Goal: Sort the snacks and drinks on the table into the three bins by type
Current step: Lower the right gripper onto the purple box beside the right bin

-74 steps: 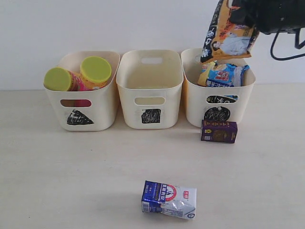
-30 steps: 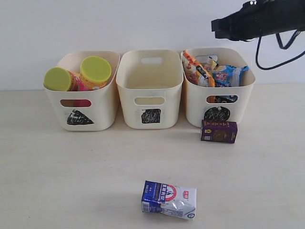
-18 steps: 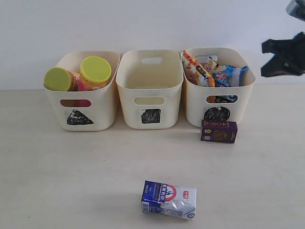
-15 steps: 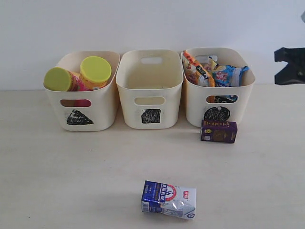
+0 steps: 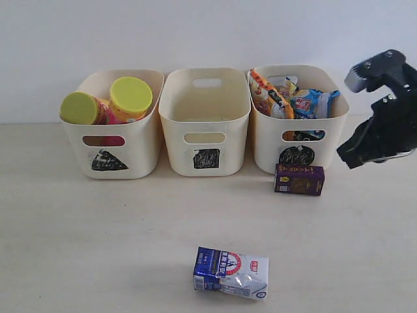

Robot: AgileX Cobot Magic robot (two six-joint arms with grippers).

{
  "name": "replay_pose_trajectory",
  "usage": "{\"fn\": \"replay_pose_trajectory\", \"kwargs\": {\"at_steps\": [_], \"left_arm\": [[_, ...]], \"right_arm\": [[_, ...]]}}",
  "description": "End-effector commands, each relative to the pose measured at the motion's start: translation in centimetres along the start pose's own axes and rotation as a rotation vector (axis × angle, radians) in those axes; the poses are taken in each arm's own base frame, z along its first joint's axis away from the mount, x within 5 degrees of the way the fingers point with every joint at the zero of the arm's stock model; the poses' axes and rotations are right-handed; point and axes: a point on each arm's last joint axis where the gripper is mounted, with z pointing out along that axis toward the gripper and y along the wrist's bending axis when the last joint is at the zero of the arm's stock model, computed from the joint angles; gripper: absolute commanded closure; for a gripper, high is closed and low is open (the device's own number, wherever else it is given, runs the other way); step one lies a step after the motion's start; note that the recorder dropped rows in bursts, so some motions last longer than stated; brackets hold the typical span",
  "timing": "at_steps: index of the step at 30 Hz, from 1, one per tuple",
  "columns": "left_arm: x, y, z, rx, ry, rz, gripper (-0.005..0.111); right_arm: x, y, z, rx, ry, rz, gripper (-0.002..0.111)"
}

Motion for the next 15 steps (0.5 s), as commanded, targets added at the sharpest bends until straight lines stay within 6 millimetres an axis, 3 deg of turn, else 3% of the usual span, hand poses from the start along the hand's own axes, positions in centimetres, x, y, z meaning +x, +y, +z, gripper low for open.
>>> {"fn": "replay_pose_trajectory", "kwargs": {"at_steps": [1,2,3,9,15], "left_arm": [[0.1,0.0,0.0,0.003,0.001,0.009,0.103],[0.1,0.0,0.0,0.001,0.001,0.008,0.103],[0.1,0.0,0.0,0.001,0.001,0.008,0.103],[0.1,0.0,0.0,0.001,0.001,0.008,0.103],[0.1,0.0,0.0,0.001,0.001,0.008,0.103]], "right_arm": [[-0.2,0.7,1.8,0.068,0.048,-0.203,0.063],[0.1,0.2,2.9,0.093,0.06,-0.208,0.041],[0.2,0.0,3.4,0.102,0.063,-0.195,0.035],[2.0,-1.4,7.2,0.15,0.12,-0.267,0.034],[1.9,-0.6,9.7,0.189,0.116,-0.364,0.034]]}}
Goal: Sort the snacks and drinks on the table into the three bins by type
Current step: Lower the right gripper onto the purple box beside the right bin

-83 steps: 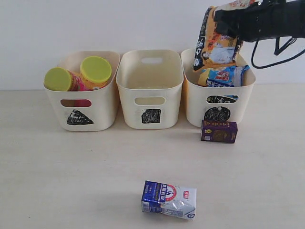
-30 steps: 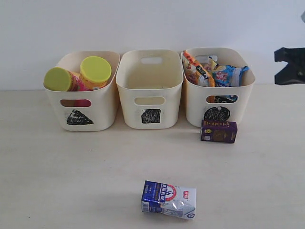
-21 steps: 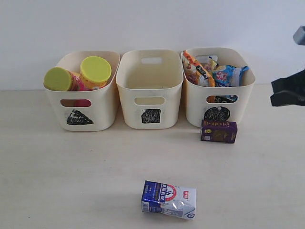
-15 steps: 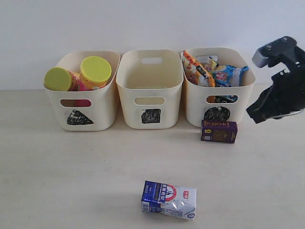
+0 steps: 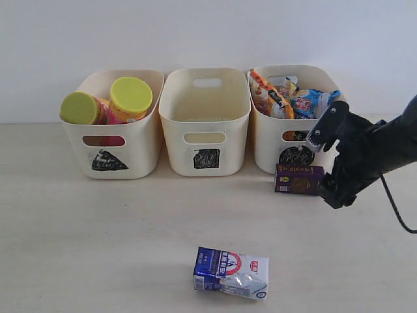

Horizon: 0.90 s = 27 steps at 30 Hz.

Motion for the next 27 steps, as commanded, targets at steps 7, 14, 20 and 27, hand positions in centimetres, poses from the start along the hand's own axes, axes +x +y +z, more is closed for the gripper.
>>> {"fn": "replay_pose_trajectory", "kwargs": {"at_steps": [7,14,20,27], "left_arm": [[0.1,0.0,0.0,0.001,0.001,0.008,0.103],[0.1,0.0,0.0,0.001,0.001,0.008,0.103],[0.1,0.0,0.0,0.001,0.001,0.008,0.103],[0.1,0.0,0.0,0.001,0.001,0.008,0.103]], "right_arm": [[-1.3,1.2,2.7,0.119,-0.027,-0.113,0.034],[-1.7,1.1,4.4,0.108,-0.023,-0.119,0.034],[-2.4,0.5,4.5,0.126,-0.043,-0.11,0.034],[-2.3,1.0,4.6,0.065,-0.027,-0.095,0.045]]}}
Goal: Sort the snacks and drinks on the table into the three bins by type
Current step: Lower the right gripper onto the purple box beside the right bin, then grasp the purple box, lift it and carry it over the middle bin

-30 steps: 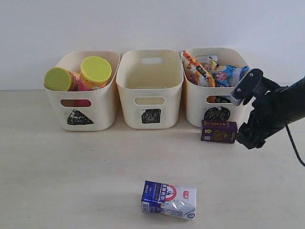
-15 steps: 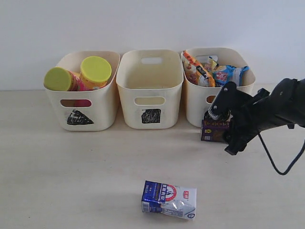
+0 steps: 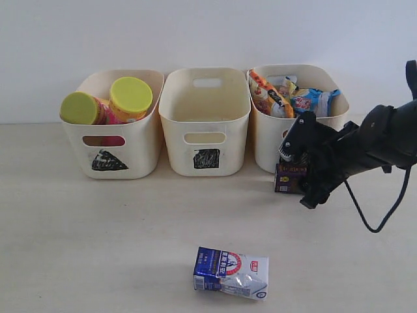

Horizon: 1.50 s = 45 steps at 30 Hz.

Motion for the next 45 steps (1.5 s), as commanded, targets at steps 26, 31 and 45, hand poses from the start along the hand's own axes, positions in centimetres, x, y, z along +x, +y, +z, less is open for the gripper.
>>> {"fn": "replay_pose_trajectory", "kwargs": {"at_steps": [26,31,45], "left_arm": [[0.1,0.0,0.0,0.001,0.001,0.008,0.103],[0.1,0.0,0.0,0.001,0.001,0.008,0.103],[0.1,0.0,0.0,0.001,0.001,0.008,0.103]], "right_arm": [[-2.0,1.6,-5.5,-0.36,-0.015,0.047,0.108],[-2.8,1.5,-8.1,-0.412,-0.044,0.032,0.108],[-7.9,-1.7,-16.6,-0.316,-0.372,0.266,0.108]]}}
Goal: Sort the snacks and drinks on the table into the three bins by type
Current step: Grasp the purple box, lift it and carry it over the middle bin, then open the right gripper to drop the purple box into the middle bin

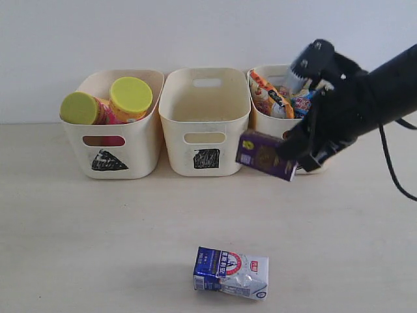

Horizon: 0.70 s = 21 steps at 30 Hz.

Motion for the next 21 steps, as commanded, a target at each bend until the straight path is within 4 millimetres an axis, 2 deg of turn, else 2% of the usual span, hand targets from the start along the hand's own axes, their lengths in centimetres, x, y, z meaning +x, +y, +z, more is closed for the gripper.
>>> {"fn": "replay_pose_trajectory", "kwargs": {"at_steps": [1,5,9,14,15,18,21], "left_arm": [[0.1,0.0,0.0,0.001,0.001,0.008,0.103],[0.1,0.0,0.0,0.001,0.001,0.008,0.103],[0.1,0.0,0.0,0.001,0.001,0.008,0.103],[0.1,0.0,0.0,0.001,0.001,0.008,0.103],[0.1,0.0,0.0,0.001,0.001,0.008,0.103],[0.1,0.0,0.0,0.001,0.001,0.008,0.103],[0.1,0.0,0.0,0.001,0.001,0.008,0.103]], "right_arm": [[-4.0,-0.8,-2.7,0.062,-0.215,0.155,0.108],[-6.5,-2.8,-3.5,0.144,-0.41,0.355,0.108],[-7.7,-4.9,-2.4,0.179,-0.48,0.446,0.108],[-9.6,-6.8,1.0,0.144,-0.507,0.478,0.108],[-10.1,-7.4,2.7,0.137,-0.504,0.474,0.108],[-9.6,-9.6,6.5,0.212,-0.481,0.499,0.108],[-9.1,-10.9,8.5,0.248,-0.47,0.515,0.108]]}}
